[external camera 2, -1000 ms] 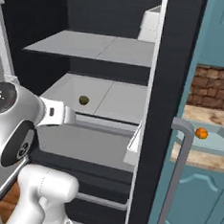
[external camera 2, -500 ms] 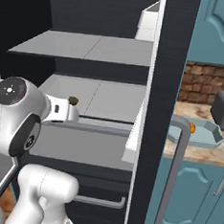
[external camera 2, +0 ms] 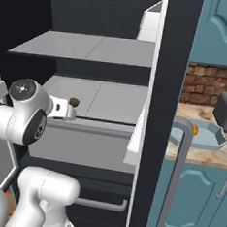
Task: Pick the orange and kiwi from the fridge and place them inside the tupperware on the counter.
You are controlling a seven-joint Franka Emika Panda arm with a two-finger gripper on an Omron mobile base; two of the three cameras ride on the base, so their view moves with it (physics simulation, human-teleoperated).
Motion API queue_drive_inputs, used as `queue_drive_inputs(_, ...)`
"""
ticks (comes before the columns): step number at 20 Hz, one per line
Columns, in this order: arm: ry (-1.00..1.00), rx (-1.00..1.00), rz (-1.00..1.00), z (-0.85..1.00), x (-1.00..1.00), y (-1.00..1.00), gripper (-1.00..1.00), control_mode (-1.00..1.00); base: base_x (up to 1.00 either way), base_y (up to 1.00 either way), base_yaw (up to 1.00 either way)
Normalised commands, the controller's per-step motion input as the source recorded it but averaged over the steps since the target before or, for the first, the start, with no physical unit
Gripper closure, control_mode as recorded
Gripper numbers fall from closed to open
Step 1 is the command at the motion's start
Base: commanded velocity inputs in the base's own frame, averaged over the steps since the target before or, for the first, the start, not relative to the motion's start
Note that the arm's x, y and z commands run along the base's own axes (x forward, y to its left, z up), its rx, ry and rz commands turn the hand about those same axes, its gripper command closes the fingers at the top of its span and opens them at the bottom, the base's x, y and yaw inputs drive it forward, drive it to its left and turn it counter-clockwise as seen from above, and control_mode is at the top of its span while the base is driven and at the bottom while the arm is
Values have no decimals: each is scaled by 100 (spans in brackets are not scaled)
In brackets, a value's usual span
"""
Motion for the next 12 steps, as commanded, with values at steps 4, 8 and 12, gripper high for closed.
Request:
queue_drive_inputs(4,1,8,0,-31,80,41,-100,-100,0,0,0)
queue_drive_inputs(8,10,8,0,-13,81,19,-100,-100,0,0,0)
queue_drive_inputs(12,14,0,0,0,62,7,-100,-100,0,0,0)
